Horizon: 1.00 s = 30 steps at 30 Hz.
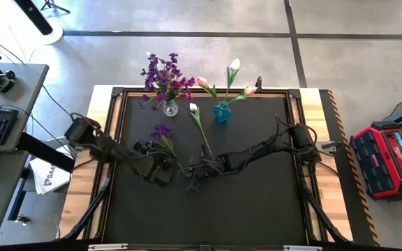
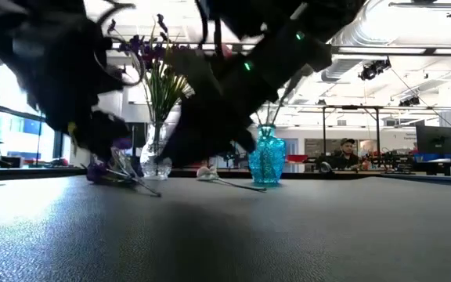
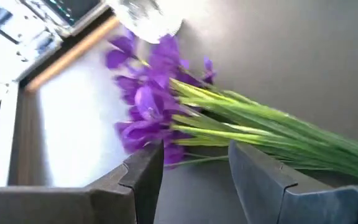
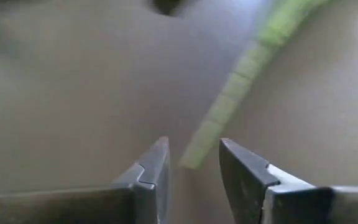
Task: Sort flowers into vase by color
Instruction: Put the purple flowers into the transparent vase
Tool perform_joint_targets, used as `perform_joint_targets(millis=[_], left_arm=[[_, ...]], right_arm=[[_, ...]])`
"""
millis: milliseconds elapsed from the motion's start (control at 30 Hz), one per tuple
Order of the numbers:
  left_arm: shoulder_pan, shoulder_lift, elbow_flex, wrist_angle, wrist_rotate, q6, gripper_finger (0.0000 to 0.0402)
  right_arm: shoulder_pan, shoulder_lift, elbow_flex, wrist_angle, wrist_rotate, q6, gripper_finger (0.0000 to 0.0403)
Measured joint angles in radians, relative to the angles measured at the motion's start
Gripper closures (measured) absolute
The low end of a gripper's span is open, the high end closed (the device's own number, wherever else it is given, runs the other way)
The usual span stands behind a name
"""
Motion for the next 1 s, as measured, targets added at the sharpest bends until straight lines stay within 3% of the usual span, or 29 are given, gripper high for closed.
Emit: perform_joint_targets(millis=[133, 333, 500, 600, 667, 800, 867, 933, 1000], left_arm=[[-0.022, -0.095, 0.038, -0.188, 0.022, -0.034, 0.0234], [-0.125, -0.221, 0.046, -0.165, 0.125, -0.121, 0.0234], [-0.330, -0.205, -0.014, 0.180, -0.135, -0.350, 0.0234], [-0.377, -0.154, -0.032, 0.332, -0.234, -0.451, 0.0234], [-0.360, -0.116, -0.032, 0.426, -0.244, -0.434, 0.0234], [-0.274, -0.048, -0.032, 0.779, -0.273, -0.222, 0.0234], [-0.218, -0.043, -0.031, 0.888, -0.167, -0.085, 0.0234], [-0.158, -0.055, -0.022, 0.883, 0.021, 0.012, 0.0233], [-0.111, -0.061, -0.005, 0.830, 0.143, 0.020, 0.0232]], right_arm=[[0.018, -0.002, -0.001, 0.122, -0.035, -0.102, 0.0302], [0.081, -0.094, -0.022, -0.069, 0.091, -0.122, 0.0311], [0.182, -0.157, -0.139, -0.117, 0.181, -0.063, 0.0311], [0.232, -0.168, -0.204, -0.081, 0.258, -0.018, 0.0311], [0.254, -0.166, -0.240, -0.054, 0.299, -0.014, 0.0311], [0.269, -0.166, -0.292, 0.020, 0.364, -0.009, 0.0311], [0.270, -0.166, -0.314, 0.045, 0.383, -0.009, 0.0311], [0.269, -0.166, -0.333, 0.074, 0.393, -0.009, 0.0311], [0.270, -0.166, -0.346, 0.097, 0.396, -0.001, 0.0311]])
